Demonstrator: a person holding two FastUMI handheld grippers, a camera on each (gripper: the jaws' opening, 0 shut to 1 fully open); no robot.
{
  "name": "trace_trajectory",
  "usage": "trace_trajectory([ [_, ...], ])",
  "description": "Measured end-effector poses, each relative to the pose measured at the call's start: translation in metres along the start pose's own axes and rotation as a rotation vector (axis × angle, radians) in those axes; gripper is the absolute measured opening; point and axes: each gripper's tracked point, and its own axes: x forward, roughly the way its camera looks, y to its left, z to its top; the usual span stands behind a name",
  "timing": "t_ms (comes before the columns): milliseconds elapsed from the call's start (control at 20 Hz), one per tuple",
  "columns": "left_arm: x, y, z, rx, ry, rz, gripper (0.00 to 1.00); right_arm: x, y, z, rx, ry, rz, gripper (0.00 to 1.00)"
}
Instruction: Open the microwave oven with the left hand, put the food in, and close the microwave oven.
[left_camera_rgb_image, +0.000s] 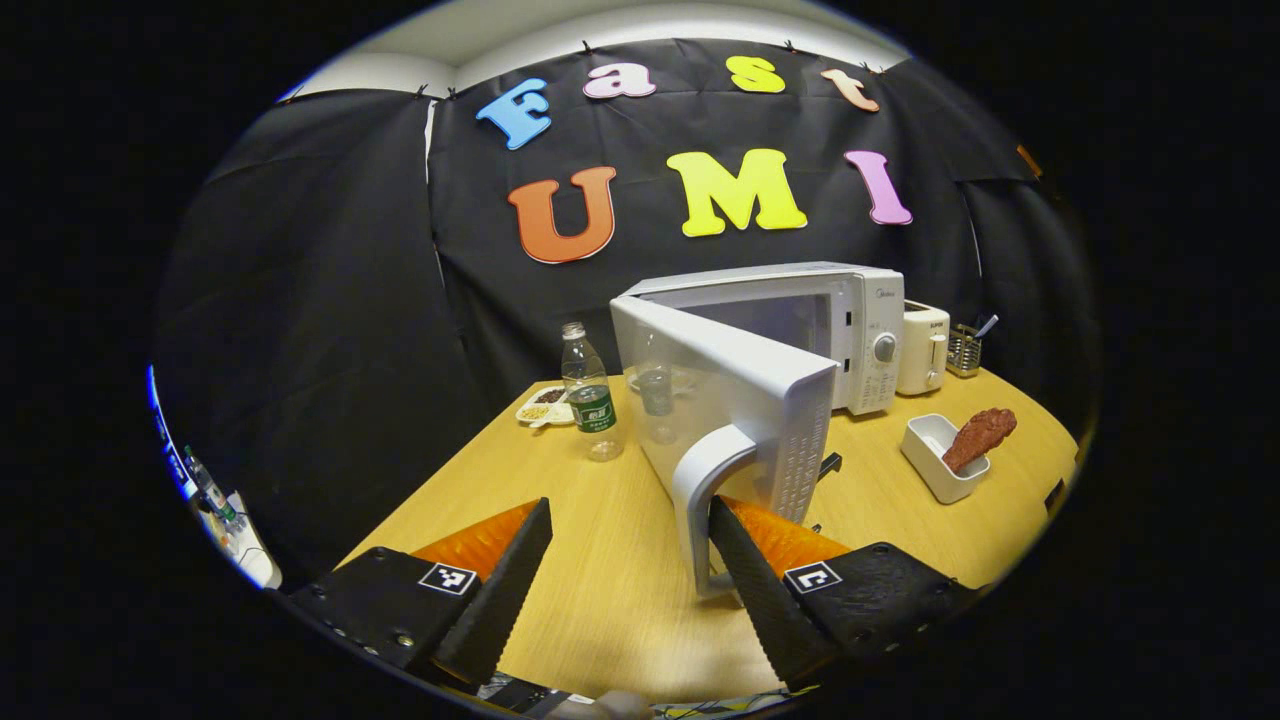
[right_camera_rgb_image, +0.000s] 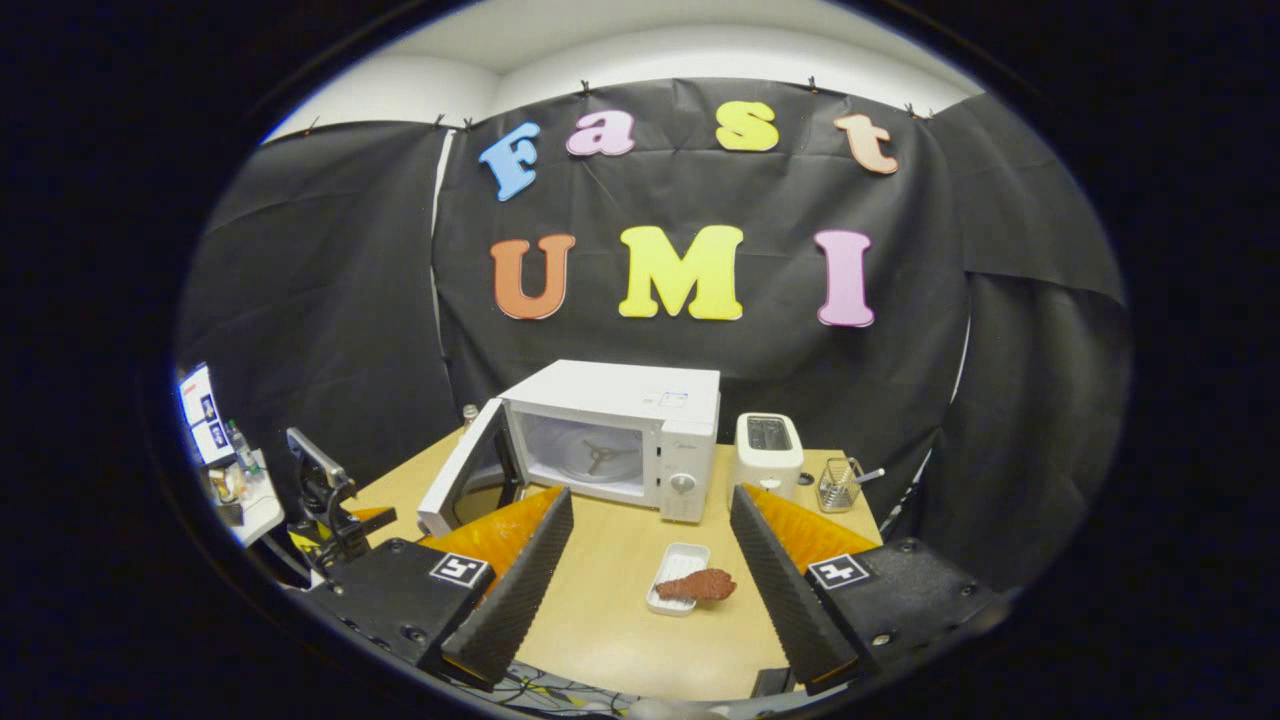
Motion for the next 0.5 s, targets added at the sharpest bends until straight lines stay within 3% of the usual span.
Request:
trace_trajectory([
  [500,-0.012,0.113,-0.019,-0.051,0.055,0.195,0.95,0.008,0.014,-0.017,0.013,0.024,0.031,1.00],
])
